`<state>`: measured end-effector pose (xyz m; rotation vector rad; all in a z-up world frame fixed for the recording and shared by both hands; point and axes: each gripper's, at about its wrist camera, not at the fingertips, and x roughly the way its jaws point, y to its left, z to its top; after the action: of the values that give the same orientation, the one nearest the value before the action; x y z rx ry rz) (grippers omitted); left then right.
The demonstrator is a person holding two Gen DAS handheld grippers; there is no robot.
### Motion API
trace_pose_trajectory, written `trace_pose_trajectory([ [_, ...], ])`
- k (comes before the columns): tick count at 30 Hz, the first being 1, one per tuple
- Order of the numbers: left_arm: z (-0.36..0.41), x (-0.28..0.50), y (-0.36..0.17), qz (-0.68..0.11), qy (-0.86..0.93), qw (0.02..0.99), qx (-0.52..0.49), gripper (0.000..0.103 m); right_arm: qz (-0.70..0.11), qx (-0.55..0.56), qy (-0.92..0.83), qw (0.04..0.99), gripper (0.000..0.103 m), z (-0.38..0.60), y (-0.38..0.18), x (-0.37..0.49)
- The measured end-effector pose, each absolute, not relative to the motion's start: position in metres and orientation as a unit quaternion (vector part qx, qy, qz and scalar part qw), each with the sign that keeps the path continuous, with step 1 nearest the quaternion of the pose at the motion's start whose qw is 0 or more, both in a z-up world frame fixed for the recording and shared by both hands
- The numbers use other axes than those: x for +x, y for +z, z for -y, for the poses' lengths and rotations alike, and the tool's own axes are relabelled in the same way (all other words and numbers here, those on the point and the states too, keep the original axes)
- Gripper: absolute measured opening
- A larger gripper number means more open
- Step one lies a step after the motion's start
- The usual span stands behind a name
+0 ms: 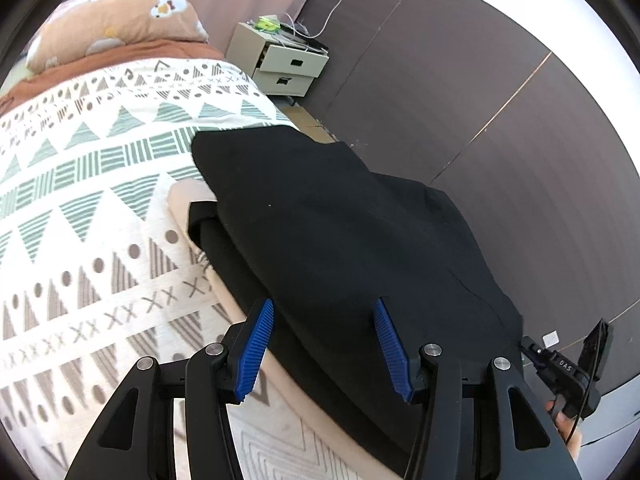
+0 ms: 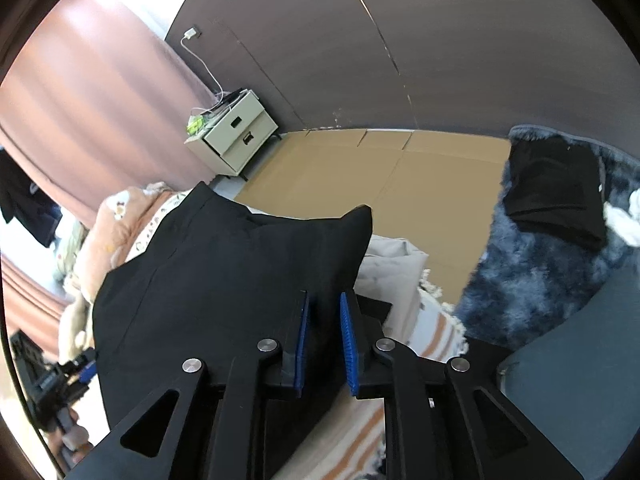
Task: Fold large clothes
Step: 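Lower the jacket onto the folded clothes stack with both grippers, then open both grippers and withdraw them from the stacked jacket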
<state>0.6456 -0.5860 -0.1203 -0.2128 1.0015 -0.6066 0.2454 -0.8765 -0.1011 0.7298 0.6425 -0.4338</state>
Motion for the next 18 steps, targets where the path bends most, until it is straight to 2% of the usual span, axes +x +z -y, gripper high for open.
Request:
trace_pose_trajectory([
  [2, 0.578, 0.637, -0.117, -0.471, -0.284, 0.829, -0.103, 0.055, -0.312, 0.344, -0.203, 0.862, 0.025, 0.871, -0.096, 0.240],
  [3, 0.570, 0.623, -0.115, -0.473, -0.283, 0.828, -0.103, 0.055, -0.317, 0.341, -0.206, 0.861, 0.036, 0.868, -0.094, 0.237],
  [4, 0.567, 0.620, -0.112, -0.475, -0.282, 0.827, -0.101, 0.055, -0.318, 0.338, -0.208, 0.861, 0.042, 0.864, -0.092, 0.233],
  [8, 0.553, 0.592, -0.091, -0.465, -0.287, 0.832, -0.093, 0.055, -0.314, 0.332, -0.203, 0.866, 0.043, 0.850, -0.078, 0.219],
  [9, 0.551, 0.586, -0.087, -0.463, -0.291, 0.832, -0.091, 0.059, -0.314, 0.329, -0.201, 0.867, 0.045, 0.845, -0.073, 0.214],
  [11, 0.543, 0.574, -0.079, -0.457, -0.295, 0.835, -0.084, 0.069, -0.316, 0.324, -0.200, 0.869, 0.056, 0.836, -0.065, 0.208],
  [13, 0.533, 0.561, -0.070, -0.447, -0.293, 0.842, -0.078, 0.076, -0.312, 0.320, -0.195, 0.873, 0.077, 0.827, -0.059, 0.202],
  [15, 0.523, 0.548, -0.063, -0.441, -0.292, 0.845, -0.075, 0.083, -0.305, 0.319, -0.185, 0.878, 0.084, 0.815, -0.051, 0.195],
  [18, 0.508, 0.531, -0.051, -0.431, -0.291, 0.851, -0.070, 0.085, -0.304, 0.312, -0.179, 0.882, 0.089, 0.797, -0.041, 0.187],
])
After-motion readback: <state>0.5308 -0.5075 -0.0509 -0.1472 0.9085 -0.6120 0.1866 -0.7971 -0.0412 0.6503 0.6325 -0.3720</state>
